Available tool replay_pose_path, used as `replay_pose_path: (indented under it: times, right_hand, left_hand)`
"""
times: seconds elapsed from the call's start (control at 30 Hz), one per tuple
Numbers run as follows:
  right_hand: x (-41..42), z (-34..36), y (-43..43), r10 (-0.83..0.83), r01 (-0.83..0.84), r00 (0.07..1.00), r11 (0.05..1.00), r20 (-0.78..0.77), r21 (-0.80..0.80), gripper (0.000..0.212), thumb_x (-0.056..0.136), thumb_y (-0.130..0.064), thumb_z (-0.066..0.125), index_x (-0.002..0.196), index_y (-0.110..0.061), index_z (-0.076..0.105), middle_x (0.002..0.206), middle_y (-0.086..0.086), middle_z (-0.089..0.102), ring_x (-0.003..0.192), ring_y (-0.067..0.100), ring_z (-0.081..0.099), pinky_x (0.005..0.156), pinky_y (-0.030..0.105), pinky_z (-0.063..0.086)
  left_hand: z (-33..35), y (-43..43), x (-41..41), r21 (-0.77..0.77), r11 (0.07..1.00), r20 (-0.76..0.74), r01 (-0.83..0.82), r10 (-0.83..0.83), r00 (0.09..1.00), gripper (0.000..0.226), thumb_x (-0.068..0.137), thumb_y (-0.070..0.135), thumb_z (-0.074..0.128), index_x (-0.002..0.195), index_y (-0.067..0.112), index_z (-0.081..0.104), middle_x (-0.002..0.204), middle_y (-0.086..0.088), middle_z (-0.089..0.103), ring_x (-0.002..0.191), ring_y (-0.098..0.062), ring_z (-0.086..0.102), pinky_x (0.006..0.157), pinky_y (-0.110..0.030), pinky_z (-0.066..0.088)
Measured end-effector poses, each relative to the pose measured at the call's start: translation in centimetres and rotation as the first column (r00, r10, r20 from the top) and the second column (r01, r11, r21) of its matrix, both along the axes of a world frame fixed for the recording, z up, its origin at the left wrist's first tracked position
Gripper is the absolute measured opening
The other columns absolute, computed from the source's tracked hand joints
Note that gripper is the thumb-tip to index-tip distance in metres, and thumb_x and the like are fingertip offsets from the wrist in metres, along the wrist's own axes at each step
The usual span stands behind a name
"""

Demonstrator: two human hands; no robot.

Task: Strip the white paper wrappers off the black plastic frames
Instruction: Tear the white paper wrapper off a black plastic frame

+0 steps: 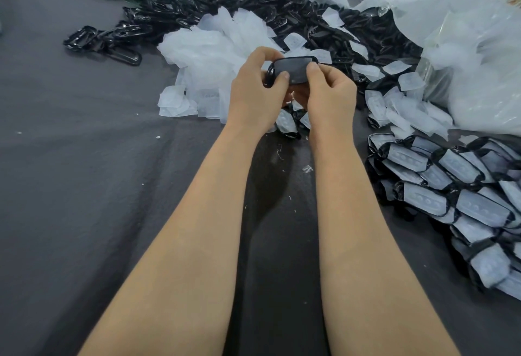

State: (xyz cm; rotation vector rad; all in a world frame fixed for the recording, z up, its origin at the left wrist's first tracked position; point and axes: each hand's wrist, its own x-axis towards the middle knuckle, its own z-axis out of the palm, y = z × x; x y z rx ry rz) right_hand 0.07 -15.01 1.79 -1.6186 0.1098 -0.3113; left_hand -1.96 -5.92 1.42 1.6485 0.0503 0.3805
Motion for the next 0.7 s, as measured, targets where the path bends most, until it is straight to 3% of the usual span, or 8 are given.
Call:
replay_pose_path:
  times: [0.1, 0.2, 0.33, 0.47, 0.63, 0.7]
  right_hand:
    - [0.09, -0.21, 0.04, -0.051, 0.054, 0.998, 0.986, 0.023, -0.156, 0.020, 0.096, -0.016, 0.051, 0.094, -0.003, 0.067, 0.088, 0.011, 0.070, 0.089, 0.029, 0.067, 0.085, 0.047, 0.054]
    - [0.00, -0.35, 0.14, -0.084, 0.096, 0.995, 0.960, 0.054, -0.264, 0.024, 0.097, -0.020, 0.050, 0.098, -0.002, 0.065, 0.080, 0.004, 0.067, 0.085, 0.024, 0.067, 0.084, 0.043, 0.053]
    - [-0.01, -0.34, 0.11, -0.044, 0.050, 0.998, 0.977, 0.033, -0.205, 0.022, 0.097, -0.017, 0.050, 0.097, -0.001, 0.065, 0.083, 0.009, 0.068, 0.081, 0.023, 0.067, 0.083, 0.046, 0.054]
    - [-0.02, -0.33, 0.28, -0.017, 0.020, 1.000, 0.989, 0.021, -0.146, 0.025, 0.098, -0.012, 0.043, 0.091, -0.003, 0.066, 0.091, 0.015, 0.069, 0.090, 0.032, 0.066, 0.085, 0.050, 0.052]
    - [-0.14, -0.15, 0.47, 0.004, 0.000, 1.000, 0.989, 0.025, -0.150, 0.024, 0.095, -0.013, 0.049, 0.096, 0.002, 0.067, 0.090, 0.015, 0.070, 0.087, 0.033, 0.066, 0.084, 0.052, 0.053]
    - [-0.14, -0.11, 0.41, -0.006, 0.010, 1.000, 0.987, 0.023, -0.162, 0.021, 0.094, -0.014, 0.052, 0.097, 0.001, 0.067, 0.091, 0.016, 0.070, 0.088, 0.033, 0.067, 0.084, 0.052, 0.053]
  left_hand:
    - [-0.01, -0.20, -0.04, 0.049, 0.999, -0.006, 0.008, -0.008, 1.000, 0.021, 0.092, 0.005, 0.053, 0.094, 0.026, 0.047, 0.085, -0.013, 0.068, 0.068, -0.020, 0.064, 0.079, -0.041, 0.057]
    - [0.00, -0.28, -0.09, 0.081, 0.997, -0.002, 0.010, -0.009, 1.000, 0.019, 0.092, 0.006, 0.053, 0.097, 0.023, 0.047, 0.084, -0.012, 0.068, 0.073, -0.025, 0.065, 0.080, -0.045, 0.056]
    - [-0.03, -0.14, -0.05, 0.064, 0.998, -0.015, 0.000, 0.001, 1.000, 0.018, 0.092, 0.007, 0.053, 0.097, 0.024, 0.048, 0.088, -0.014, 0.068, 0.077, -0.026, 0.067, 0.082, -0.043, 0.056]
    - [-0.07, -0.10, -0.02, 0.042, 0.999, -0.007, -0.013, 0.014, 1.000, 0.017, 0.093, 0.007, 0.053, 0.099, 0.023, 0.049, 0.085, -0.010, 0.069, 0.064, -0.011, 0.064, 0.079, -0.035, 0.057]
    - [-0.01, -0.08, 0.04, 0.004, 1.000, -0.026, -0.029, 0.029, 0.999, 0.019, 0.093, 0.007, 0.054, 0.097, 0.024, 0.049, 0.091, -0.016, 0.069, 0.077, -0.024, 0.067, 0.081, -0.040, 0.057]
    - [-0.04, -0.10, 0.05, 0.005, 1.000, -0.018, -0.027, 0.027, 0.999, 0.019, 0.093, 0.007, 0.054, 0.096, 0.025, 0.048, 0.089, -0.014, 0.070, 0.073, -0.021, 0.067, 0.078, -0.036, 0.057]
